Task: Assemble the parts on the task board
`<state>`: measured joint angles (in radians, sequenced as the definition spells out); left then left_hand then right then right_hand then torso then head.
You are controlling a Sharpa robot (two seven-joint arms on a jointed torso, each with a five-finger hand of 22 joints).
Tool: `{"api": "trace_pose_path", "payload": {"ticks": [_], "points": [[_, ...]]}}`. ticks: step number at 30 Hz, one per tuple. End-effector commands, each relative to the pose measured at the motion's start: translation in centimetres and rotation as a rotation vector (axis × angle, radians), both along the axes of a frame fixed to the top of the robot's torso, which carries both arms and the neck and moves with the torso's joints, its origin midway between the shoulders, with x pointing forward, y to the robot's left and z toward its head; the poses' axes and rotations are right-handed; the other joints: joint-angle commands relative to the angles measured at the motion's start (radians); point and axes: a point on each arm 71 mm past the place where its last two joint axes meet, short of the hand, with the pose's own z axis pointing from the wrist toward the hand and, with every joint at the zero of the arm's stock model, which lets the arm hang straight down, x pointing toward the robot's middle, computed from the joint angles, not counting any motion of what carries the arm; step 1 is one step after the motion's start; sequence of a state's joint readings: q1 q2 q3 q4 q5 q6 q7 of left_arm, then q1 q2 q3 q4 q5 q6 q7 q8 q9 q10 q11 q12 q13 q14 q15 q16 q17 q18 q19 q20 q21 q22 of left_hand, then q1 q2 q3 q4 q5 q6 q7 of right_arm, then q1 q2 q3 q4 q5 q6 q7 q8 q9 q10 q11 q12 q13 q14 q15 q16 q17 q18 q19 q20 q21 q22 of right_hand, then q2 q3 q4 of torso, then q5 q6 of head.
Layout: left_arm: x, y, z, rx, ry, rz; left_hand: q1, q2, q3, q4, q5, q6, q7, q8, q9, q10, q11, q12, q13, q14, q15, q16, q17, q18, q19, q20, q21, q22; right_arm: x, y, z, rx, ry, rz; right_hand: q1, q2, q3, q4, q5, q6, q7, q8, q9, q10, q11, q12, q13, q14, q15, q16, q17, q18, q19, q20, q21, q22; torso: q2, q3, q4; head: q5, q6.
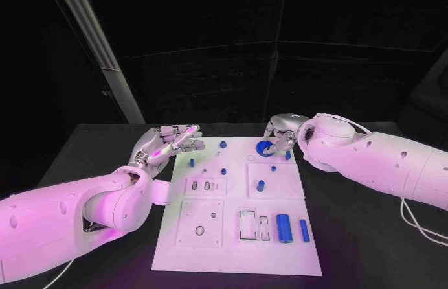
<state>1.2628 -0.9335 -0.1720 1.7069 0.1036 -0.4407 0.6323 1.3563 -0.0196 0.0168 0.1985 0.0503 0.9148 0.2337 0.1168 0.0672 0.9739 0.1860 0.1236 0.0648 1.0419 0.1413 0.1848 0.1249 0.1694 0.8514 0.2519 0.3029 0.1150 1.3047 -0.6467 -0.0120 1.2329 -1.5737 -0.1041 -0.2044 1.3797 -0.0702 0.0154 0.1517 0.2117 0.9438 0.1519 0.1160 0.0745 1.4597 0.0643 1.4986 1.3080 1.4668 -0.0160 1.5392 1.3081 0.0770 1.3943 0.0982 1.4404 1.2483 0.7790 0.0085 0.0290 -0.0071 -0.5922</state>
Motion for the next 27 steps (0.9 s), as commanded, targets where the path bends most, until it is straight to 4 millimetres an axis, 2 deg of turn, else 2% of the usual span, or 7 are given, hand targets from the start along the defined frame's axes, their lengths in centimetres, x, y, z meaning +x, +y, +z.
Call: {"api": "trace_pose_path", "payload": {"ticks": [1,13,15,17,20,24,27], "points": [[-0.01,-0.16,0.13,-0.005,-0.007,-0.017,0.001,0.008,-0.001,-0.003,0.000,0.006,-0.001,-0.007,-0.001,-0.006,-0.001,-0.006,-0.001,0.007,-0.001,-0.004,0.001,0.015,0.008,0.000,-0.005,-0.001,0.01,0.07,-0.03,-0.045,-0.002,0.011,0.012,-0.001,0.001,-0.010,-0.002,0.011,0.000,0.006,0.001,0.075,0.001,0.007,0.207,0.090,0.008,0.007,0.194,-0.012,0.010,0.001,0.005,0.003,-0.001,0.0003,-0.0004,-0.002,-0.002],[0.02,-0.10,0.11,-0.004,-0.006,-0.016,0.002,0.009,-0.001,-0.004,0.000,0.006,-0.001,-0.007,-0.001,-0.006,-0.001,-0.007,-0.001,0.006,-0.001,-0.005,0.001,0.015,0.008,0.000,-0.005,-0.002,-0.02,-0.03,-0.20,-0.070,0.003,0.012,0.018,-0.003,0.004,-0.021,-0.003,0.014,0.000,0.007,0.001,0.077,0.001,0.010,0.210,0.090,0.008,0.009,0.199,-0.014,0.014,0.001,0.009,0.012,0.000,0.0008,-0.0011,-0.001,-0.003],[0.03,-0.08,0.10,-0.004,-0.006,-0.015,0.002,0.009,-0.001,-0.004,0.000,0.006,-0.001,-0.007,-0.001,-0.006,-0.001,-0.007,-0.001,0.006,-0.001,-0.005,0.001,0.015,0.008,0.000,-0.005,-0.002,-0.02,-0.02,-0.17,-0.066,-0.004,0.012,0.027,0.005,0.014,-0.031,0.002,0.021,-0.001,0.010,0.001,0.078,0.000,0.012,0.212,0.091,0.007,0.010,0.200,-0.014,0.015,0.001,0.010,0.015,0.000,0.0006,-0.0002,-0.002,-0.004],[0.04,-0.07,0.10,-0.003,-0.005,-0.015,0.002,0.009,-0.001,-0.004,0.000,0.006,-0.001,-0.007,-0.001,-0.006,-0.001,-0.007,-0.001,0.006,-0.001,-0.005,0.001,0.015,0.008,0.000,-0.005,-0.002,-0.02,0.01,-0.09,-0.059,-0.016,0.012,0.050,0.028,0.039,-0.047,-0.041,0.037,-0.003,0.016,0.003,0.078,-0.002,0.013,0.213,0.091,0.005,0.010,0.201,-0.015,0.016,-0.001,0.012,0.018,0.000,0.0006,0.0000,-0.002,-0.004],[0.05,-0.04,0.09,-0.003,-0.005,-0.014,0.002,0.009,-0.001,-0.004,0.000,0.006,-0.001,-0.007,-0.001,-0.006,-0.001,-0.007,-0.001,0.006,-0.001,-0.005,0.001,0.015,0.008,0.000,-0.005,-0.002,-0.05,0.13,0.09,-0.047,-0.046,0.012,0.073,0.066,0.083,-0.067,-0.077,0.064,-0.010,0.024,0.006,0.080,-0.009,0.017,0.217,0.091,0.000,0.011,0.203,-0.016,0.021,-0.004,0.015,0.026,0.000,0.0006,-0.0008,-0.003,-0.005],[0.05,-0.04,0.08,-0.002,-0.005,-0.014,0.002,0.009,-0.001,-0.004,0.000,0.006,-0.001,-0.007,-0.001,-0.006,-0.001,-0.007,-0.001,0.006,-0.001,-0.005,0.001,0.015,0.008,0.000,-0.005,-0.002,-0.14,0.39,0.34,-0.029,-0.080,0.020,0.080,0.082,0.114,-0.084,-0.082,0.087,-0.017,0.028,0.008,0.083,-0.015,0.021,0.221,0.091,-0.005,0.010,0.203,-0.018,0.025,-0.009,0.019,0.035,0.000,0.0002,-0.0006,-0.004,-0.005],[0.04,-0.03,0.09,-0.002,-0.005,-0.014,0.002,0.009,-0.001,-0.004,0.000,0.006,-0.001,-0.007,-0.001,-0.006,-0.001,-0.007,-0.001,0.006,-0.001,-0.005,0.001,0.015,0.008,0.000,-0.005,-0.002,-0.36,0.74,0.62,0.001,-0.103,0.029,0.051,0.081,0.130,-0.083,-0.063,0.097,-0.021,0.025,0.007,0.084,-0.018,0.022,0.222,0.091,-0.008,0.010,0.203,-0.019,0.027,-0.012,0.021,0.040,0.000,0.0001,-0.0001,-0.004,-0.004]]}}
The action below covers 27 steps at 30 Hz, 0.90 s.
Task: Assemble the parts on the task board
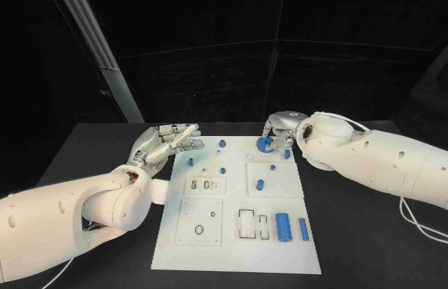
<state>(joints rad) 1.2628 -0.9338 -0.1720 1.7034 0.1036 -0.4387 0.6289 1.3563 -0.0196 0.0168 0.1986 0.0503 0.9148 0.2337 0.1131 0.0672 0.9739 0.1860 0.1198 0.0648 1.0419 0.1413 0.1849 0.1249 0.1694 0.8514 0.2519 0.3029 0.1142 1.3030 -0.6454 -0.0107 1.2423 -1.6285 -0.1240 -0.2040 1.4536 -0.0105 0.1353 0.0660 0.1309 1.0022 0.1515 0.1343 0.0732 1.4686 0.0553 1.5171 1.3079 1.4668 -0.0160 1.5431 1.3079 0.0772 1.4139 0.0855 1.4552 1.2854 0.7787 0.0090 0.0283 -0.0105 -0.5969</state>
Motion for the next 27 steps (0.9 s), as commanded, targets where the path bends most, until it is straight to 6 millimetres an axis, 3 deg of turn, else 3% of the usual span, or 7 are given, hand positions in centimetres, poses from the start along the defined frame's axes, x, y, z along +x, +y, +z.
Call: {"api": "trace_pose_path", "payload": {"ticks": [1,7,20,27], "points": [[0.0,-0.1,0.1,-0.004,-0.008,-0.015,0.002,0.009,-0.001,-0.004,0.000,0.006,-0.001,-0.003,-0.001,-0.006,-0.001,-0.003,-0.001,0.006,-0.001,-0.005,0.001,0.015,0.008,0.000,-0.005,-0.001,-0.3,0.5,0.5,0.043,-0.064,0.014,-0.033,0.019,0.011,0.005,0.020,0.039,-0.020,0.005,0.008,0.075,-0.009,0.004,0.222,0.091,-0.008,0.007,0.204,-0.019,0.008,0.000,0.007,0.003,0.000,-0.0003,0.0005,0.000,0.001],[0.0,-0.1,0.1,-0.004,-0.007,-0.015,0.003,0.010,-0.001,-0.005,0.000,0.006,-0.002,-0.004,-0.001,-0.006,-0.001,-0.004,-0.001,0.006,-0.001,-0.007,0.001,0.015,0.008,0.000,-0.006,-0.002,-1.1,1.9,1.2,0.097,-0.110,0.044,-0.079,0.001,0.013,0.018,0.029,0.040,-0.020,-0.004,0.005,0.072,-0.008,-0.003,0.217,0.091,-0.008,0.006,0.203,-0.020,0.010,-0.001,0.008,0.007,-0.001,-0.0002,0.0004,0.001,0.005],[0.0,-0.2,0.1,-0.005,-0.008,-0.016,0.004,0.010,-0.001,-0.005,0.000,0.006,-0.002,-0.004,-0.001,-0.006,-0.001,-0.005,-0.001,0.006,-0.001,-0.007,0.001,0.015,0.008,0.000,-0.006,-0.002,-2.0,7.8,1.8,0.124,-0.156,0.125,-0.092,-0.003,0.017,0.021,0.032,0.043,-0.021,-0.006,0.005,0.071,-0.009,-0.005,0.216,0.091,-0.009,0.006,0.202,-0.021,0.011,-0.001,0.009,0.009,0.001,-0.0017,0.0045,0.010,0.003],[0.0,-0.2,0.1,-0.005,-0.009,-0.017,0.005,0.011,-0.001,-0.007,0.000,0.006,-0.002,-0.005,-0.001,-0.006,-0.001,-0.005,-0.002,0.006,-0.001,-0.008,0.001,0.015,0.009,0.000,-0.006,-0.002,-2.0,9.9,1.3,0.109,-0.141,0.145,-0.097,-0.004,0.019,0.022,0.034,0.042,-0.021,-0.008,0.005,0.070,-0.009,-0.006,0.215,0.090,-0.009,0.005,0.200,-0.021,0.012,-0.001,0.009,0.009,0.001,-0.0008,0.0025,0.016,-0.001]]}}
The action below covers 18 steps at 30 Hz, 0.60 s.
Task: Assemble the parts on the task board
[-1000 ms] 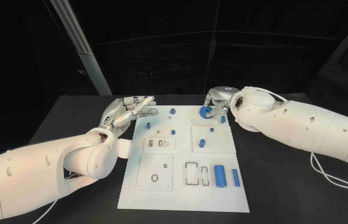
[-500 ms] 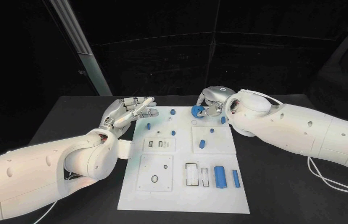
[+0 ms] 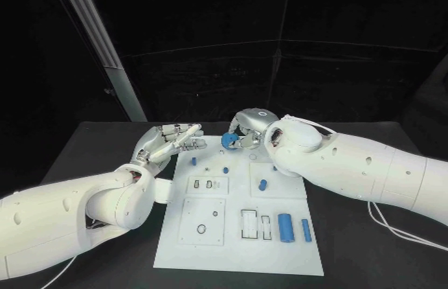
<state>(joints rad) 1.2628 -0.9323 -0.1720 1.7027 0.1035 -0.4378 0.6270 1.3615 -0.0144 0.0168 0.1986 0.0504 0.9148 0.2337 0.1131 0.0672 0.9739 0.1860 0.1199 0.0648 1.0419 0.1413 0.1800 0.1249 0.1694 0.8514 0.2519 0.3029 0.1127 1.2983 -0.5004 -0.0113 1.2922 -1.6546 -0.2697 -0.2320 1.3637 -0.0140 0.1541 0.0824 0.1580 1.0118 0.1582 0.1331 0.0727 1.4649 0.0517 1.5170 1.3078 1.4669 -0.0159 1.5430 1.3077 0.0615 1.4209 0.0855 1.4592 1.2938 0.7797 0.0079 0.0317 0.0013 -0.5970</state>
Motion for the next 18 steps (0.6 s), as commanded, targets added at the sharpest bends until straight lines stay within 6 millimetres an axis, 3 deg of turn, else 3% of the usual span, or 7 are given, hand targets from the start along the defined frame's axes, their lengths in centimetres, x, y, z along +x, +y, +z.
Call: {"api": "trace_pose_path", "payload": {"ticks": [1,18], "points": [[0.0,-0.2,0.2,-0.005,-0.011,-0.015,-0.001,0.006,-0.001,-0.007,0.000,0.006,-0.002,-0.005,-0.001,-0.006,-0.001,-0.005,-0.002,0.006,-0.001,-0.003,0.001,0.015,0.009,0.000,-0.006,-0.001,0.1,0.7,-0.2,-0.016,-0.016,-0.004,-0.008,0.000,0.001,0.006,0.007,0.033,-0.028,-0.007,0.005,0.074,-0.006,-0.006,0.215,0.090,-0.009,0.005,0.200,-0.005,0.004,-0.001,0.005,0.001,0.000,0.0003,-0.0008,0.004,-0.002],[0.1,-0.4,0.2,-0.006,-0.011,-0.018,0.000,0.007,-0.001,-0.008,0.000,0.006,-0.002,-0.006,-0.001,-0.006,-0.001,-0.006,-0.001,0.007,-0.001,-0.003,0.001,0.015,0.009,0.000,-0.006,-0.001,0.0,3.3,-2.1,-0.065,0.042,0.023,-0.015,-0.007,0.007,0.003,0.016,0.026,-0.025,-0.015,0.003,0.071,-0.005,-0.012,0.211,0.090,-0.008,0.004,0.198,-0.005,0.004,-0.001,0.004,-0.001,0.000,0.0020,-0.0021,0.010,-0.010]]}}
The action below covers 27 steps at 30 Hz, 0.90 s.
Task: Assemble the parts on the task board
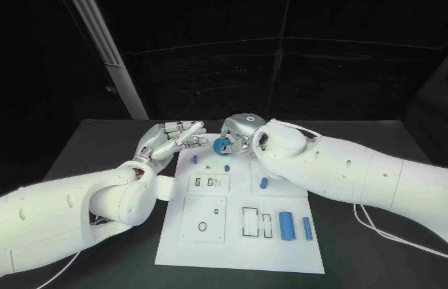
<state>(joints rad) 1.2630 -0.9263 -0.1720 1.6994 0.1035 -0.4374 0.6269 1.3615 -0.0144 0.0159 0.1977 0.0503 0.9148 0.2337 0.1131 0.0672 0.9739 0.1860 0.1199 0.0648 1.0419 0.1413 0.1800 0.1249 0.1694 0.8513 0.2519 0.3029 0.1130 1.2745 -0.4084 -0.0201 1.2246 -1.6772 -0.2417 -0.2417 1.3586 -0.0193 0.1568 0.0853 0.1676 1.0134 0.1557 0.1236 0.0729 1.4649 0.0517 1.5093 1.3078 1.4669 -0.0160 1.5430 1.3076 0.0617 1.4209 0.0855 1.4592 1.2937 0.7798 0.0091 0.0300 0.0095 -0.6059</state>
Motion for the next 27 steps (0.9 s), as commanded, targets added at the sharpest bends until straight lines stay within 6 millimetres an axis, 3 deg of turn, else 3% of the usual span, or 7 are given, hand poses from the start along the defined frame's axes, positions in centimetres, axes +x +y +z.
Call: {"api": "trace_pose_path", "payload": {"ticks": [1,15,27], "points": [[0.00,-0.21,0.17,-0.005,-0.011,-0.015,0.000,0.007,0.000,-0.007,0.000,0.006,-0.002,-0.006,-0.001,-0.006,-0.001,-0.006,-0.001,0.007,-0.001,-0.003,0.001,0.015,0.009,0.000,-0.006,-0.002,0.07,0.17,-0.32,-0.030,0.013,-0.001,-0.010,-0.001,0.004,0.000,0.006,0.024,-0.023,-0.006,0.003,0.071,-0.004,-0.005,0.211,0.090,-0.008,0.004,0.198,-0.005,0.004,-0.001,0.004,-0.001,0.000,0.0007,-0.0007,0.002,-0.001],[0.03,-0.28,0.15,-0.005,-0.009,-0.017,0.000,0.007,0.000,-0.007,0.000,0.006,-0.002,-0.006,-0.001,-0.006,-0.001,-0.006,-0.001,0.007,-0.001,-0.003,0.001,0.015,0.009,0.000,-0.006,-0.002,0.15,0.44,-0.92,-0.048,0.032,-0.003,-0.051,-0.039,-0.010,-0.002,-0.001,-0.028,-0.004,-0.049,-0.005,0.054,0.013,-0.035,0.190,0.089,0.006,0.003,0.197,-0.004,0.001,0.011,0.001,-0.004,-0.001,0.0007,-0.0016,0.003,-0.003],[0.04,-0.27,0.13,-0.005,-0.008,-0.017,0.001,0.007,-0.001,-0.008,0.000,0.007,-0.002,-0.006,-0.001,-0.006,-0.001,-0.007,-0.001,0.007,-0.001,-0.004,0.001,0.015,0.010,0.000,-0.007,-0.002,0.13,0.40,-1.04,-0.054,0.040,-0.008,-0.134,-0.081,-0.075,0.038,-0.047,-0.065,0.004,-0.061,-0.003,0.049,0.022,-0.044,0.184,0.090,0.015,0.004,0.201,-0.004,0.001,0.020,0.000,-0.004,-0.001,0.0007,-0.0026,0.004,-0.004]]}}
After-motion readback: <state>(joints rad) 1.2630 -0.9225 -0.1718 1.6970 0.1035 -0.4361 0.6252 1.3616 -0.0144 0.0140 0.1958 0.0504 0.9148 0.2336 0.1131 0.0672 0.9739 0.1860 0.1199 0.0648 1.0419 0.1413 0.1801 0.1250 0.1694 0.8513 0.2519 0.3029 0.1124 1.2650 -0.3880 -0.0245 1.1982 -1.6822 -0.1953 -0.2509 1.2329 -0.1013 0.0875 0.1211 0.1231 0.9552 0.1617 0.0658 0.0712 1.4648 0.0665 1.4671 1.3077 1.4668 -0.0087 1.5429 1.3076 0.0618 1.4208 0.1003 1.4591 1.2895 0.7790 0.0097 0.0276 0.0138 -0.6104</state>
